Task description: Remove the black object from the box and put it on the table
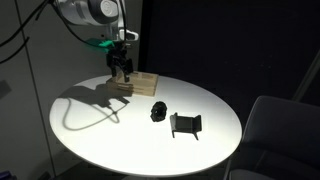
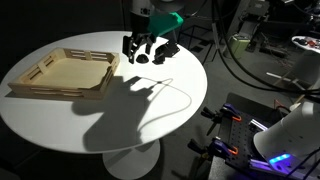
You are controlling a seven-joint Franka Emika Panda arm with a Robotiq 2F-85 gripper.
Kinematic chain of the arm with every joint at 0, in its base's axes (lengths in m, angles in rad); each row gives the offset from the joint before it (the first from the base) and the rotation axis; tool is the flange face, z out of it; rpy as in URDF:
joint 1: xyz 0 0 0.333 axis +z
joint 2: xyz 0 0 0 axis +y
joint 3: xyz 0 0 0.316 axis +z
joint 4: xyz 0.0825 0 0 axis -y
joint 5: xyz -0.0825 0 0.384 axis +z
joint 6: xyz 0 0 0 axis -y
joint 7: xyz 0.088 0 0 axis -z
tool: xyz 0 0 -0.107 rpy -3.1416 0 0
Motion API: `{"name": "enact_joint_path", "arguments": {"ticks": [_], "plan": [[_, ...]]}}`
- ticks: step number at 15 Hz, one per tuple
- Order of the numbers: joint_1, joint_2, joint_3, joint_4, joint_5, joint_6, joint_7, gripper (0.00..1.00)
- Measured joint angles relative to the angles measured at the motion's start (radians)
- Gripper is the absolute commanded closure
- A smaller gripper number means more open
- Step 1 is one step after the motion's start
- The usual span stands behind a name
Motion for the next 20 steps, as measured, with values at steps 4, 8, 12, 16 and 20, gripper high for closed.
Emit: {"name": "enact_joint_path", "arguments": {"ticks": [4, 8, 12, 16, 20], "plan": [[0.018, -0.068, 0.045, 0.039, 0.049, -0.136, 0.001, 0.00], [0.027, -0.119, 0.074, 0.072, 0.052, -0.235, 0.011, 0.00], [0.028, -0.145, 0.087, 0.077, 0.052, -0.286, 0.011, 0.00], [0.023, -0.170, 0.086, 0.061, 0.051, -0.313, 0.011, 0.00], [0.021, -0.200, 0.086, 0.036, 0.051, -0.314, 0.011, 0.00]]}}
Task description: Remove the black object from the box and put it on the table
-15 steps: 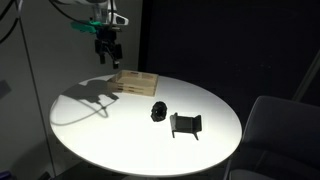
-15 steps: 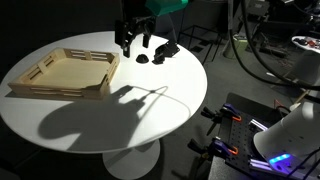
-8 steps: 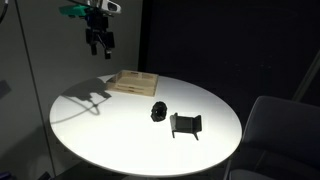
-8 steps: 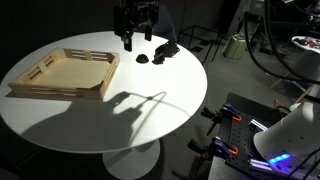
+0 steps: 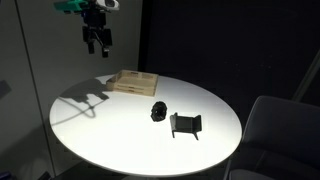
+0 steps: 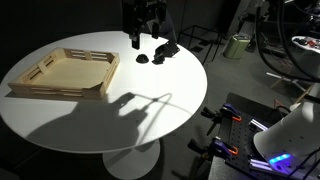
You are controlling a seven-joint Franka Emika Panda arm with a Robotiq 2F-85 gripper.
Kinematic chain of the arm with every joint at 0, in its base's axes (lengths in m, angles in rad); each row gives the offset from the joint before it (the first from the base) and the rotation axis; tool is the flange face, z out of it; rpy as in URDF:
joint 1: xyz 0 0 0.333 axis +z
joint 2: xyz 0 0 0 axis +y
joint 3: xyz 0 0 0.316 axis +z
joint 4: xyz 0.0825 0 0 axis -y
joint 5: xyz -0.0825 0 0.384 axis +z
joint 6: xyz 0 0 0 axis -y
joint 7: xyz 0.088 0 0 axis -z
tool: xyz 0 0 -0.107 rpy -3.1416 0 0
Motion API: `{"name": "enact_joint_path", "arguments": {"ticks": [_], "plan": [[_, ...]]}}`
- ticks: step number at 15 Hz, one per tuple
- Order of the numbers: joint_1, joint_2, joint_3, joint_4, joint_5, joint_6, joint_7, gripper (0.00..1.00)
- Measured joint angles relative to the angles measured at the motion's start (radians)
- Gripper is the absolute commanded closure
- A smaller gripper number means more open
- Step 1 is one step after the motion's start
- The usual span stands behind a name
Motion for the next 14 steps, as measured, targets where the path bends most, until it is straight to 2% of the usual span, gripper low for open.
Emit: {"name": "enact_joint_path", "arguments": {"ticks": [8, 14], "plan": [[0.000, 0.010, 0.001, -0.004, -0.006, 0.000, 0.000, 0.00], [-0.036, 0.022, -0.009, -0.020, -0.080, -0.027, 0.029, 0.00]]}}
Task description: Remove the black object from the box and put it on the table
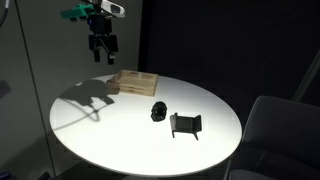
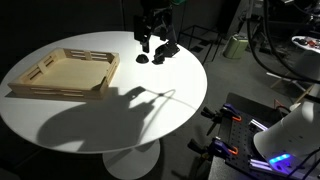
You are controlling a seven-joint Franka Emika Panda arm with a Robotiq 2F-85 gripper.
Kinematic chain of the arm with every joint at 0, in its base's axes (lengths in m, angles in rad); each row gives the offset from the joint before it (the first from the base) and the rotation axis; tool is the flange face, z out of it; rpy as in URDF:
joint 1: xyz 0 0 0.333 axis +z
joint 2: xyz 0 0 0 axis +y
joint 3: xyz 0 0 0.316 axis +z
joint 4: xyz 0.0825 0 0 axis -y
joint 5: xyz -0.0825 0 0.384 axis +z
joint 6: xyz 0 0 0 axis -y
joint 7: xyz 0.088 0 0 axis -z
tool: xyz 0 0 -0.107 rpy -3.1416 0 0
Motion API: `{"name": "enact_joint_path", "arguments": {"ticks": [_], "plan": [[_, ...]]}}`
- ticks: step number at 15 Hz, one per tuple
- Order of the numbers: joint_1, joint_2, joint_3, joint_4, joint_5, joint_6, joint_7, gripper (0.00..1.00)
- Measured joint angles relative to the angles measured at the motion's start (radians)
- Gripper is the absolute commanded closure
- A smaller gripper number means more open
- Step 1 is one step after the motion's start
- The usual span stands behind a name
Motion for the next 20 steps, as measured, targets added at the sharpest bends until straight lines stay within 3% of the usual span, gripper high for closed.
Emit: {"name": "enact_joint_path", "arguments": {"ticks": [11, 20], "plan": [[-0.030, -0.169, -0.005, -0.125, -0.010, -0.013, 0.048, 0.00], [-0.038, -0.227, -0.011, -0.129, 0.136, -0.035, 0.042, 0.00]]}}
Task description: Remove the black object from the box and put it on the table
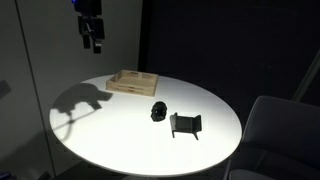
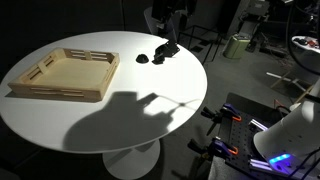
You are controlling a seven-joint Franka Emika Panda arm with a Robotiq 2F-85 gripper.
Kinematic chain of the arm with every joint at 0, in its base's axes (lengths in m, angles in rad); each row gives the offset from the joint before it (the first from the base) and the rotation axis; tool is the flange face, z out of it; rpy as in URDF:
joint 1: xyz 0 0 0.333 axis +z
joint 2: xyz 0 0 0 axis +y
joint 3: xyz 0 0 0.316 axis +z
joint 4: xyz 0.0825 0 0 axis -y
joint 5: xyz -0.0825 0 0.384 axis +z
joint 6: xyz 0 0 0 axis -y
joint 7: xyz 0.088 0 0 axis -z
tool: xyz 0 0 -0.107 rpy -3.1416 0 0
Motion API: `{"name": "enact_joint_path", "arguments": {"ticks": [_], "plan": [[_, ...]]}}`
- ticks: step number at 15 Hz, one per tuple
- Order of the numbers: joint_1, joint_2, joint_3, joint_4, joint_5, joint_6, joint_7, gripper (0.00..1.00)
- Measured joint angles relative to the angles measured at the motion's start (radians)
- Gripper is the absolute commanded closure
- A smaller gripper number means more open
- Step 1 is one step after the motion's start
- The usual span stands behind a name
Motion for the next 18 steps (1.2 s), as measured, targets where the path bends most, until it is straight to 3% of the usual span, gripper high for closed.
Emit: {"name": "enact_joint_path", "arguments": {"ticks": [4, 12, 18], "plan": [[-0.014, -0.027, -0.023, -0.006, 0.002, -0.045, -0.059, 0.00], [-0.041, -0.057, -0.090, -0.020, -0.013, -0.066, -0.328, 0.00], [-0.055, -0.059, -0.096, -0.020, -0.047, -0.065, -0.360, 0.00]]}}
